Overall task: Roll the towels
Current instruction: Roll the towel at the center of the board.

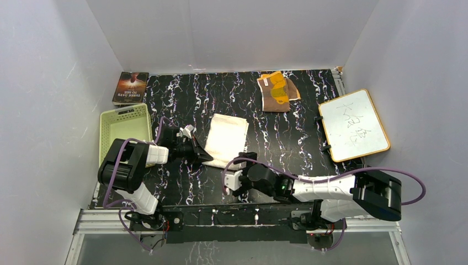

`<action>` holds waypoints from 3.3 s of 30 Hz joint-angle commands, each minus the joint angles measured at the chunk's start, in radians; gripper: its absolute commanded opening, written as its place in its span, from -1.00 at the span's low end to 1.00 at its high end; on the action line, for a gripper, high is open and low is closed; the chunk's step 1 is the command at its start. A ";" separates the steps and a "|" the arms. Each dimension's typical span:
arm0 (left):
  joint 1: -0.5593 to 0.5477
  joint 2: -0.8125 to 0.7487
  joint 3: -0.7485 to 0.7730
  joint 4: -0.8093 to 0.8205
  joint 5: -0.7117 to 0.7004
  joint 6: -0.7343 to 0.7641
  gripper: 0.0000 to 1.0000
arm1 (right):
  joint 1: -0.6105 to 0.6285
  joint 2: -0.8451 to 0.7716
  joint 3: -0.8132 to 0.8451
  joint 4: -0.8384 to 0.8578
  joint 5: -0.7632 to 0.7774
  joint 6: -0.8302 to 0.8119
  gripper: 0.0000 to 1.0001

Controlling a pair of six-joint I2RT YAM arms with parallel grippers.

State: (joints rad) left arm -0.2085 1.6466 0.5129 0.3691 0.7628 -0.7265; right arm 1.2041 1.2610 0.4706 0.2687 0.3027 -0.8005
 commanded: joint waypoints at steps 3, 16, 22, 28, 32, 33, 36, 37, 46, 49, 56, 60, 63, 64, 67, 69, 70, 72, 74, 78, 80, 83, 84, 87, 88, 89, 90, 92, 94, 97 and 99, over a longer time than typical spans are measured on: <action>0.005 0.026 -0.025 -0.034 -0.087 0.025 -1.00 | 0.025 0.013 -0.081 0.169 -0.022 -0.200 0.87; 0.006 0.046 -0.011 -0.034 -0.071 0.023 -1.00 | 0.055 0.237 -0.177 0.490 -0.091 -0.264 0.58; 0.006 0.055 -0.007 -0.036 -0.068 0.023 -1.00 | 0.063 0.322 -0.137 0.491 -0.095 -0.240 0.26; 0.008 0.060 -0.006 -0.036 -0.062 0.021 -1.00 | 0.063 0.403 -0.043 0.432 -0.042 -0.174 0.01; 0.011 0.059 -0.006 -0.041 -0.058 0.025 -1.00 | 0.061 0.457 0.003 0.392 0.024 -0.136 0.01; 0.011 0.058 -0.005 -0.042 -0.059 0.025 -1.00 | 0.060 0.467 0.010 0.386 0.043 -0.129 0.01; 0.012 0.058 -0.004 -0.045 -0.057 0.027 -1.00 | 0.054 0.474 0.022 0.353 0.075 -0.100 0.00; 0.013 0.058 -0.002 -0.046 -0.058 0.030 -1.00 | 0.050 0.473 0.023 0.338 0.076 -0.090 -0.01; 0.013 0.067 0.005 -0.054 -0.054 0.037 -1.00 | 0.018 0.451 0.051 0.154 0.014 0.008 -0.24; 0.013 0.068 0.008 -0.060 -0.051 0.041 -1.00 | -0.008 0.452 0.078 0.086 -0.023 0.047 -0.24; 0.012 0.069 0.023 -0.081 -0.049 0.053 -1.00 | -0.063 0.474 0.166 -0.037 -0.062 0.112 -0.74; 0.013 0.058 0.036 -0.103 -0.042 0.055 -1.00 | -0.096 0.516 0.241 -0.134 -0.135 0.179 -1.00; 0.020 0.027 0.073 -0.167 -0.031 0.075 -1.00 | -0.128 0.489 0.274 -0.178 -0.219 0.251 -1.00; 0.022 0.013 0.103 -0.204 -0.031 0.090 -1.00 | -0.145 0.470 0.289 -0.199 -0.255 0.301 -1.00; 0.050 -0.038 0.179 -0.308 -0.018 0.128 -1.00 | -0.190 0.400 0.328 -0.241 -0.364 0.425 -1.00; 0.082 -0.076 0.229 -0.362 -0.006 0.140 -1.00 | -0.205 0.366 0.350 -0.270 -0.418 0.495 -1.00; 0.097 -0.096 0.253 -0.383 0.000 0.146 -0.99 | -0.211 0.356 0.359 -0.293 -0.467 0.511 -1.00; 0.137 -0.135 0.296 -0.430 0.008 0.158 -0.92 | -0.222 0.333 0.367 -0.324 -0.567 0.542 -1.00; 0.178 -0.168 0.332 -0.469 0.020 0.175 -0.86 | -0.234 0.306 0.358 -0.333 -0.658 0.579 -1.00; 0.212 -0.227 0.374 -0.517 0.049 0.220 -0.78 | -0.278 0.237 0.303 -0.269 -0.785 0.699 -1.00; 0.212 -0.247 0.378 -0.535 0.060 0.240 -0.77 | -0.317 0.205 0.262 -0.213 -0.837 0.780 -1.00; 0.213 -0.269 0.360 -0.532 0.080 0.242 -0.77 | -0.380 0.177 0.224 -0.145 -0.876 0.886 -1.00; 0.213 -0.273 0.352 -0.527 0.085 0.240 -0.77 | -0.401 0.177 0.220 -0.135 -0.890 0.914 -1.00; 0.213 -0.274 0.332 -0.515 0.103 0.231 -0.77 | -0.457 0.202 0.227 -0.133 -0.910 0.980 -1.00; 0.213 -0.274 0.326 -0.508 0.112 0.225 -0.77 | -0.468 0.220 0.237 -0.144 -0.916 0.989 -1.00; 0.213 -0.274 0.322 -0.495 0.121 0.217 -0.77 | -0.475 0.239 0.248 -0.155 -0.927 0.991 -1.00; 0.213 -0.297 0.317 -0.485 0.130 0.208 -0.77 | -0.478 0.259 0.261 -0.164 -0.936 0.996 -1.00; 0.211 -0.301 0.313 -0.471 0.144 0.193 -0.77 | -0.480 0.297 0.286 -0.176 -0.969 1.009 -1.00; 0.209 -0.302 0.312 -0.470 0.145 0.191 -0.77 | -0.483 0.331 0.312 -0.182 -1.028 1.019 -1.00; 0.206 -0.300 0.309 -0.468 0.143 0.188 -0.77 | -0.484 0.364 0.343 -0.186 -1.121 1.023 -1.00; 0.199 -0.299 0.304 -0.457 0.145 0.179 -0.77 | -0.484 0.372 0.354 -0.186 -1.155 1.022 -1.00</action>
State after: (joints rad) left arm 0.0021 1.3857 0.8314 -0.1020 0.8619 -0.5209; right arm 0.7235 1.6291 0.7578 0.0528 -0.7158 0.1967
